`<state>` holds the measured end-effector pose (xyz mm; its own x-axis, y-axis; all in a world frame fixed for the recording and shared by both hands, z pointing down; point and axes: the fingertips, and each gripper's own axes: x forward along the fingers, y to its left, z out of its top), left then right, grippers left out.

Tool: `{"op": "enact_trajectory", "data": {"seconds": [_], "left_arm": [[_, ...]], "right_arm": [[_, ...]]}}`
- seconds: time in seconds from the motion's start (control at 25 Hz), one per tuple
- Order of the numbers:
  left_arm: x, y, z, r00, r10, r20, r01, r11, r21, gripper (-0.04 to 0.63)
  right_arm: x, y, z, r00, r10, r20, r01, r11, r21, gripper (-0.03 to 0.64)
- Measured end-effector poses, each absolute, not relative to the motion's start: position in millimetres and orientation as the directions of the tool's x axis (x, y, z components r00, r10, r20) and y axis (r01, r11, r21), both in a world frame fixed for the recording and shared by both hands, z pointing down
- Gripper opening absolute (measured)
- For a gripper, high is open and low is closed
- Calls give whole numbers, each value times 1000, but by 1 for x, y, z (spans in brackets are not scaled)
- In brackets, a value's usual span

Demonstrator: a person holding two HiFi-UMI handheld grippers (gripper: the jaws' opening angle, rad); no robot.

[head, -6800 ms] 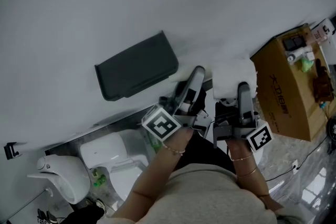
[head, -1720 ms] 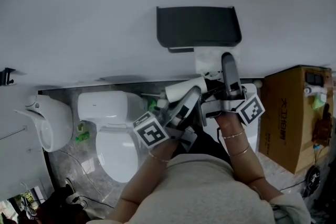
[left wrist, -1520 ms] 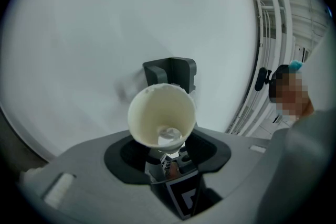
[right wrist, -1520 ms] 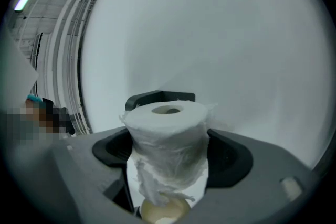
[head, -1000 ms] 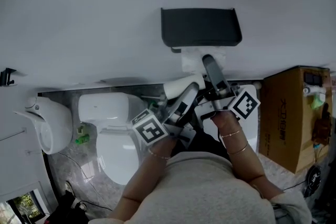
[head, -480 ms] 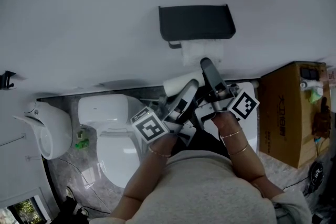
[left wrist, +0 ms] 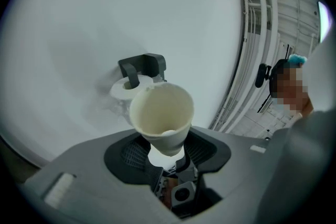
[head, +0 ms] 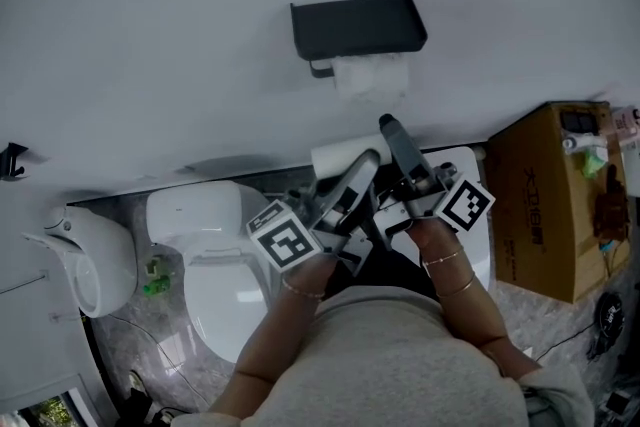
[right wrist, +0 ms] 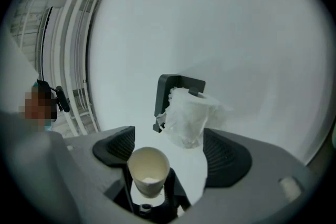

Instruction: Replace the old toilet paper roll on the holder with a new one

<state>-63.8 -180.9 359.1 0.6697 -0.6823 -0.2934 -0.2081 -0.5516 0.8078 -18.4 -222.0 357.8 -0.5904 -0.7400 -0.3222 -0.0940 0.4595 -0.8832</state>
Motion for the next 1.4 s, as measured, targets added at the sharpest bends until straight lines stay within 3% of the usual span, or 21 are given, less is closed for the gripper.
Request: {"op": "enact_trajectory", "data": {"seconds": [0.36, 0.76, 1.08, 1.4], "left_arm": [[-63, -150, 339, 707, -647, -286, -300, -640, 707, 210], [-61, -113, 323, 715, -620, -322, -288, -681, 673, 210], [-65, -86, 314, 698, -640, -321, -346, -694, 631, 209], [-74, -70, 298, 684, -648, -335, -391, -714, 581, 209]], "right_arm": [[-8, -176, 335, -560, -742, -369, -162, 535, -829, 306], [7, -123, 311, -538, -737, -409, -257, 606, -753, 98], [4, -85, 296, -576, -732, -362, -436, 651, -622, 48], [-8, -63, 290, -578, -731, -363, -454, 658, -601, 11]]}}
